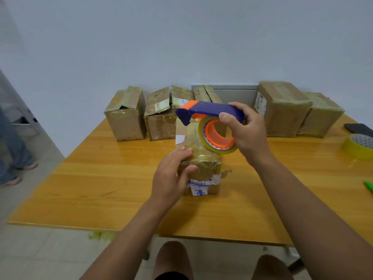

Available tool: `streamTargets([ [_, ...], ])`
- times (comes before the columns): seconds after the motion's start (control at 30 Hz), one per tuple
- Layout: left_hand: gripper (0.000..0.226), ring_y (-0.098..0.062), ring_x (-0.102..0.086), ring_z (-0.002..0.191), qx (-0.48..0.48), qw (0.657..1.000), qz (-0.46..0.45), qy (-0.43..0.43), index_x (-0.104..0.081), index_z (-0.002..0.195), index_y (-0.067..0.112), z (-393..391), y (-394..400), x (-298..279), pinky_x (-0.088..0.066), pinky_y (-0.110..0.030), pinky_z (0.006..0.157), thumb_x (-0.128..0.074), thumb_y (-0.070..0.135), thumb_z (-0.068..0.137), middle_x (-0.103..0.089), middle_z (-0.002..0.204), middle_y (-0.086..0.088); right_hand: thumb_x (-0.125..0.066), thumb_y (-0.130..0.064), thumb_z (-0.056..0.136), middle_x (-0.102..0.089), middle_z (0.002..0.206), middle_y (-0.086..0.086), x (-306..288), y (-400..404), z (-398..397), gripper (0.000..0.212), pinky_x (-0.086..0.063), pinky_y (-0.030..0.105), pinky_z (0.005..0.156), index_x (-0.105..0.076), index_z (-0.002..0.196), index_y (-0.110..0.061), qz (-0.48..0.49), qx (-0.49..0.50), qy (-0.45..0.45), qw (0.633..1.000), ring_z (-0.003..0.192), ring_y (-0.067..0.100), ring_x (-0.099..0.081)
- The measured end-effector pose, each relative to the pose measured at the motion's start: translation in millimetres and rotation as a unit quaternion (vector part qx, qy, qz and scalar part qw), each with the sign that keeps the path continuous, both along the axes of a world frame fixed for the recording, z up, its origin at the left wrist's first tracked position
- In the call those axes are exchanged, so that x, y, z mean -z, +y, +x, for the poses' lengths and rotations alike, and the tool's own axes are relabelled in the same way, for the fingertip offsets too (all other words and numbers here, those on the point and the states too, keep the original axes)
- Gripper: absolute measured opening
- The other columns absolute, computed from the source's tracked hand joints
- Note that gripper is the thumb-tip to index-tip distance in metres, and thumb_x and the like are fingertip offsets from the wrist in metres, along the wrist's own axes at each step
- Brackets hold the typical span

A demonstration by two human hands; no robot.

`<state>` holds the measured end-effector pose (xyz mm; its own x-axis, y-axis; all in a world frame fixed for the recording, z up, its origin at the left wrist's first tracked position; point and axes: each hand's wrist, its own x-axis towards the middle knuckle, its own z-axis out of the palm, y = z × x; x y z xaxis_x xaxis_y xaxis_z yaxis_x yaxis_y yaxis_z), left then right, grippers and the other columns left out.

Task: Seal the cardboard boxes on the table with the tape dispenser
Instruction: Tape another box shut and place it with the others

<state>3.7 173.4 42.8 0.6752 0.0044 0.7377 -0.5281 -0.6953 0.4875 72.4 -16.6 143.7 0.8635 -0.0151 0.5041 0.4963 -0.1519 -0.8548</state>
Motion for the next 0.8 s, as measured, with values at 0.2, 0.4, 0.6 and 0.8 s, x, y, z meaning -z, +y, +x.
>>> streamTargets([
  [0.2,0.060,0.000,-0.030,0.140,-0.084,0.986,-0.129,0.059,-0.033,0.147,0.024,-20.9,-14.4,17.1,-0.027,-0.007,0.107,-0.049,0.049,0.094,-0.035,0.151,0.006,-0.066,-0.041,0.080,-0.061,0.097,-0.013,2.3,-2.7,1.2,0.043,-0.046,0.010,0.070,-0.063,0.117,-0.019,0.007,0.001,-0.003,1.000,0.083,-0.008,-0.056],
  [0.4,0.064,0.006,-0.021,0.143,-0.015,0.961,-0.244,0.133,-0.014,0.151,0.037,-33.7,-40.2,25.1,-0.028,-0.022,0.114,-0.038,0.055,0.095,-0.023,0.154,0.025,-0.065,-0.045,0.079,-0.062,0.099,-0.010,2.7,-2.2,3.1,0.049,-0.047,0.012,0.071,-0.063,0.120,-0.017,0.002,-0.007,-0.006,1.000,0.088,0.001,-0.058],
  [0.6,0.047,-0.003,-0.049,0.129,-0.039,0.939,-0.321,0.117,-0.052,0.139,0.022,-28.2,-23.8,18.3,-0.047,-0.037,0.105,-0.048,0.041,0.096,-0.057,0.137,0.008,-0.065,-0.045,0.080,-0.062,0.100,-0.007,3.6,-2.2,2.1,0.047,-0.049,0.014,0.071,-0.062,0.119,-0.019,0.009,-0.017,-0.004,1.000,0.089,0.005,-0.059],
  [0.8,0.036,-0.010,-0.059,0.115,-0.054,0.961,-0.262,0.070,-0.060,0.128,0.015,-18.3,-15.4,21.4,-0.057,-0.038,0.086,-0.054,0.033,0.097,-0.064,0.120,0.004,-0.063,-0.044,0.080,-0.060,0.097,-0.011,1.2,-0.7,-1.5,0.038,-0.049,0.012,0.070,-0.060,0.113,-0.025,0.015,-0.016,-0.007,1.000,0.088,0.005,-0.058],
])
